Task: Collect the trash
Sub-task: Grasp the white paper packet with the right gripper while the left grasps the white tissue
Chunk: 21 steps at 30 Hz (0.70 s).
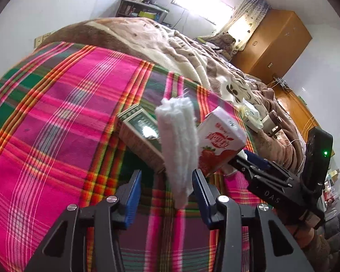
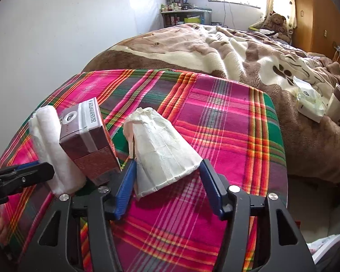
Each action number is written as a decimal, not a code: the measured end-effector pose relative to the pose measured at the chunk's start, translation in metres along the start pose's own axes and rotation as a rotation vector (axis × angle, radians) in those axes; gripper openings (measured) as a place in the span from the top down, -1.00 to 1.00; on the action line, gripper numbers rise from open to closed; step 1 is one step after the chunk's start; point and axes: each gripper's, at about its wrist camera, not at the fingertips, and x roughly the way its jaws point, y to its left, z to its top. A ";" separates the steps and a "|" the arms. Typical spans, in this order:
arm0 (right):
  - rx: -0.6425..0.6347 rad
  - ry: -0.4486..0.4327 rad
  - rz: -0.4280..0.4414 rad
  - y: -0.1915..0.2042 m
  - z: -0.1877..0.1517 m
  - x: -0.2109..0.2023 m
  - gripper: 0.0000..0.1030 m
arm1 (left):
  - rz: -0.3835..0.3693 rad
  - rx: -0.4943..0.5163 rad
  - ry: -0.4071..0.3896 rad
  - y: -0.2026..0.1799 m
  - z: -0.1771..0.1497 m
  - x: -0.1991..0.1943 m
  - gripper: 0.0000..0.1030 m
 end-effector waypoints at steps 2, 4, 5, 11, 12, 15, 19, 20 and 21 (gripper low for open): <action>0.003 -0.004 -0.003 0.002 -0.002 -0.002 0.02 | -0.004 0.004 -0.004 -0.004 0.001 -0.001 0.12; 0.007 -0.011 -0.006 0.002 -0.003 -0.003 0.06 | -0.014 0.008 -0.013 -0.008 0.001 -0.002 0.12; 0.011 -0.012 -0.006 0.002 -0.003 -0.004 0.07 | -0.010 0.009 -0.012 -0.010 0.002 -0.001 0.12; 0.034 -0.019 -0.004 -0.002 -0.004 -0.005 0.18 | -0.003 0.010 -0.005 -0.013 0.000 0.006 0.56; 0.035 -0.020 -0.004 -0.002 -0.005 -0.006 0.19 | -0.008 0.008 -0.007 -0.013 0.000 0.006 0.59; 0.034 -0.026 -0.002 -0.001 -0.007 -0.008 0.25 | -0.009 0.018 -0.024 -0.015 -0.001 0.003 0.74; 0.038 -0.038 -0.009 -0.001 -0.010 -0.012 0.29 | 0.003 0.039 -0.039 -0.018 -0.003 -0.001 0.75; 0.040 -0.047 -0.017 -0.001 -0.011 -0.014 0.30 | -0.001 0.037 -0.038 -0.018 -0.004 -0.002 0.75; 0.042 -0.051 -0.021 -0.001 -0.012 -0.016 0.30 | -0.005 0.039 -0.036 -0.019 -0.004 -0.003 0.75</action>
